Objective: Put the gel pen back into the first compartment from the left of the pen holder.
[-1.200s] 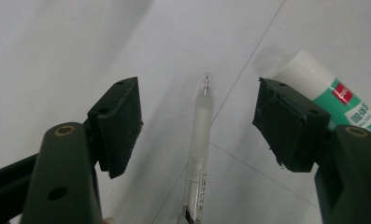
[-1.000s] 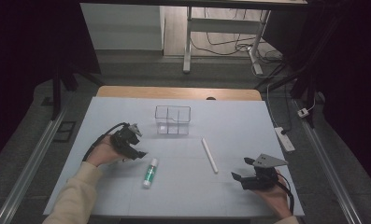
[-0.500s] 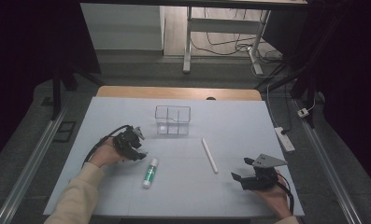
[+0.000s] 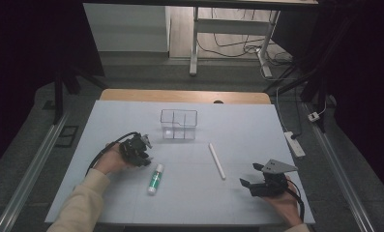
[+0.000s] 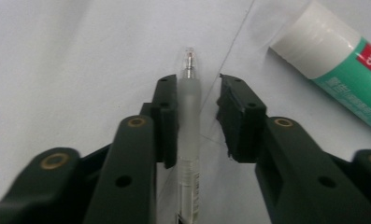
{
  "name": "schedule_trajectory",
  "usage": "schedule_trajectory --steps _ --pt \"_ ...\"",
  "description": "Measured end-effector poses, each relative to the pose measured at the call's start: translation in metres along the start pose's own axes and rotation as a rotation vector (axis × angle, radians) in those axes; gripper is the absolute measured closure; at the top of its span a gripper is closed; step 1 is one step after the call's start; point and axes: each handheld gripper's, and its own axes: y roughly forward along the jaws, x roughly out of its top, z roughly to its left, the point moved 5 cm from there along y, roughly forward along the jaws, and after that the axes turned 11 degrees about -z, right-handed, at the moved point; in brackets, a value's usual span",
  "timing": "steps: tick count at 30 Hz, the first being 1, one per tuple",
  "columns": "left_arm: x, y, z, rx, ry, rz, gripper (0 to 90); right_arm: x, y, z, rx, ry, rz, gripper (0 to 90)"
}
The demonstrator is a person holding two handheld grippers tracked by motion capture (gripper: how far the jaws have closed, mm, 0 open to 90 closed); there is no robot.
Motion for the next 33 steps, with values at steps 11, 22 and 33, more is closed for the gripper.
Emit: schedule_trajectory --steps 11,22,33 --pt "0.0 0.0 -0.001 0.011 0.032 0.005 80.1 0.0 0.0 0.0 0.002 0.0 -0.006 18.6" --pt "-0.002 -0.001 -0.001 0.012 0.033 -0.013 80.4 0.0 -0.001 0.0 -0.002 -0.002 -0.004 18.6" --pt "-0.005 -0.012 0.005 0.059 0.008 -0.026 80.4 0.001 -0.001 -0.001 -0.006 0.002 -0.011 18.7"
